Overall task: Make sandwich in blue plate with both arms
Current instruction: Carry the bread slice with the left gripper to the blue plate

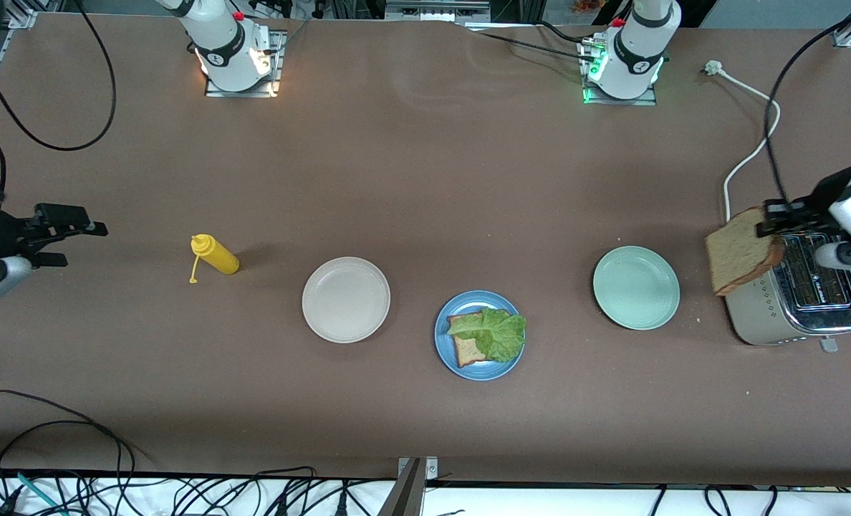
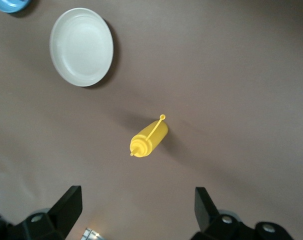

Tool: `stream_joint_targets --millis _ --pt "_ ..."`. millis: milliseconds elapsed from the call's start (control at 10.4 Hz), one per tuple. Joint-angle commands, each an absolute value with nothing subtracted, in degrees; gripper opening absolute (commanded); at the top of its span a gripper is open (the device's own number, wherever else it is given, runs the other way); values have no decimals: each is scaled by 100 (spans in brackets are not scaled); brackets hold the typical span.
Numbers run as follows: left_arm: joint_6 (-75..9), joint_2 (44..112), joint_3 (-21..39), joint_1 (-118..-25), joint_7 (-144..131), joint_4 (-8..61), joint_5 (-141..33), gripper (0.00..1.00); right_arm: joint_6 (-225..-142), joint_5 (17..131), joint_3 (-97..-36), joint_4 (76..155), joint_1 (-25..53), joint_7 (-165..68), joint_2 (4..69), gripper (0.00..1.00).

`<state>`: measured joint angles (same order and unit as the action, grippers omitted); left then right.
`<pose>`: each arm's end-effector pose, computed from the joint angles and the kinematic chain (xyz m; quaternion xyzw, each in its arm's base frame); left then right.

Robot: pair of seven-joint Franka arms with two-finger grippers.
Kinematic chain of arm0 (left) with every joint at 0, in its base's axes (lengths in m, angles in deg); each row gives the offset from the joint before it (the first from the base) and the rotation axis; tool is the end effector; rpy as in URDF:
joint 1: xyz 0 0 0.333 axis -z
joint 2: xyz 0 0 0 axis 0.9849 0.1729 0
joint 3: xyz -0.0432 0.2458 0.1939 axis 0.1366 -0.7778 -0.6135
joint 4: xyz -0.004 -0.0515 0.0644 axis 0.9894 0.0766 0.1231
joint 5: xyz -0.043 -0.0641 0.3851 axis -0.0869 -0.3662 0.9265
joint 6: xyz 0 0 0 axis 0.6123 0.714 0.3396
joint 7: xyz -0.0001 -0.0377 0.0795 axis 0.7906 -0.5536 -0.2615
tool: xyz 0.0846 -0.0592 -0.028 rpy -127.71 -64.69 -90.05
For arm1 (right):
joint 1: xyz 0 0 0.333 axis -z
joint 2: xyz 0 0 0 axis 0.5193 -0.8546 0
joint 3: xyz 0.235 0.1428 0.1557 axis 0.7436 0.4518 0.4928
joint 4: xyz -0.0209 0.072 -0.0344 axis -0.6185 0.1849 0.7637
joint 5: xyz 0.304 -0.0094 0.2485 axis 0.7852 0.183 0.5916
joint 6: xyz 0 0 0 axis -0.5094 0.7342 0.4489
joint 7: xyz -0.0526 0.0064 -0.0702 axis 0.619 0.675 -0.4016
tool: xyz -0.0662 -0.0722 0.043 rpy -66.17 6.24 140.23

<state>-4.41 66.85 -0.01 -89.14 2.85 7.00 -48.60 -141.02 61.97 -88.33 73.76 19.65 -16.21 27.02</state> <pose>0.6243 0.0073 0.5559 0.9972 -0.0207 -0.0522 0.0492 0.6766 -0.0288 0.5274 -0.9574 -0.2438 0.0821 0.1312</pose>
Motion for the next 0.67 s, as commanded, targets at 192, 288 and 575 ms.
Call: stream_joint_targets --millis 192,288,575 --pt "-1796 6700 -132 -8244 -666 1840 -7011 0 -14785 4609 -8844 8075 976 -3236 3189 100" --pt "-2139 6744 -306 -7928 -833 1998 -7548 0 -15371 4504 -8844 8897 844 -3273 3600 100" --pt "-2834 7305 -633 -7223 -1151 2009 -8587 0 -16387 4196 -8826 10216 623 -3274 4404 100"
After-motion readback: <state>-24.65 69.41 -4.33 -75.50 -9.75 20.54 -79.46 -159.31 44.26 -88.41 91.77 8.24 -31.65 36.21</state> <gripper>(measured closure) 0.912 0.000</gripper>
